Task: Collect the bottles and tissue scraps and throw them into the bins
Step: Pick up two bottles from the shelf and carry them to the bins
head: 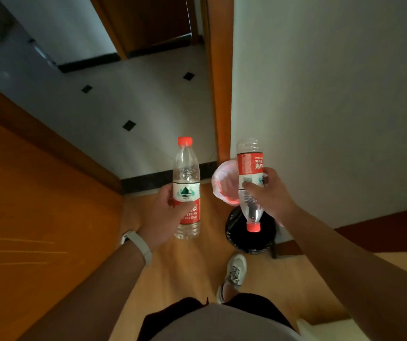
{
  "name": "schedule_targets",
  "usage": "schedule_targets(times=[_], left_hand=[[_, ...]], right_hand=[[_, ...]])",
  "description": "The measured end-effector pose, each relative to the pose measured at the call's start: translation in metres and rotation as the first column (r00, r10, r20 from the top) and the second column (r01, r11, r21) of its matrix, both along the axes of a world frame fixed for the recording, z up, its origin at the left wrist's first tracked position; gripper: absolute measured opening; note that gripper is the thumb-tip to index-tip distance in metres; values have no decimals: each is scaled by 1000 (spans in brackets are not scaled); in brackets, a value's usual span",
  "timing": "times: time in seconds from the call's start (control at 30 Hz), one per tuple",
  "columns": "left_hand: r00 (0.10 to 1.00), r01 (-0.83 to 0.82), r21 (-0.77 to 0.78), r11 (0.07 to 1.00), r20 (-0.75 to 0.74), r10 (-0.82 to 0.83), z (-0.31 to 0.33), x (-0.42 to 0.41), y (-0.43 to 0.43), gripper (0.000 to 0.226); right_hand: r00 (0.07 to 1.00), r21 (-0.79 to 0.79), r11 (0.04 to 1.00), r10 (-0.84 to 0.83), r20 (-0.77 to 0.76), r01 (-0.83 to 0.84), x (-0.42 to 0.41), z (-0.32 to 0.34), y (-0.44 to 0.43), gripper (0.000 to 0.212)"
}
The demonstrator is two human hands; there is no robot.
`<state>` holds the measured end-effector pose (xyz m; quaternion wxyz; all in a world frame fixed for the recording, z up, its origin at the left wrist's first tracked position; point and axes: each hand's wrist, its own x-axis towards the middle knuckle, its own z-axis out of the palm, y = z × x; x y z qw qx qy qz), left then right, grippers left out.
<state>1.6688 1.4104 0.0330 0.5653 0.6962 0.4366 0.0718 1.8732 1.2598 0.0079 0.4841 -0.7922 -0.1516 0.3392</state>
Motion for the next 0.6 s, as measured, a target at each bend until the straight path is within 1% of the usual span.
schedule_targets(times=[0.13,0.2,0.3,0.4,0.53,0.6], left_hand=[[998,65,37,997,-22,-64,3,29,11,52],[995,94,26,995,-22,-93,0,39,21,55],[992,115,15,993,-53,-114,-6,54,36,58],[986,158,8,987,-59,-157,-14,72,48,58],[975,218,-21,976,-50,-219,-33,100,60,55],[965,259,-45,965,-38,-261,-48,116,66,54]], right_hand=[[1000,9,1000,-26,16,26,28,-7,8,45],[999,-2,999,-48,8,48,37,-10,11,48],[994,-19,994,-103,24,103,47,-15,12,48],[991,-50,990,-136,0,135,50,-16,12,50],[986,-146,975,-169,15,169,58,-23,18,65],[978,-173,963,-209,-1,205,65,-31,22,67]])
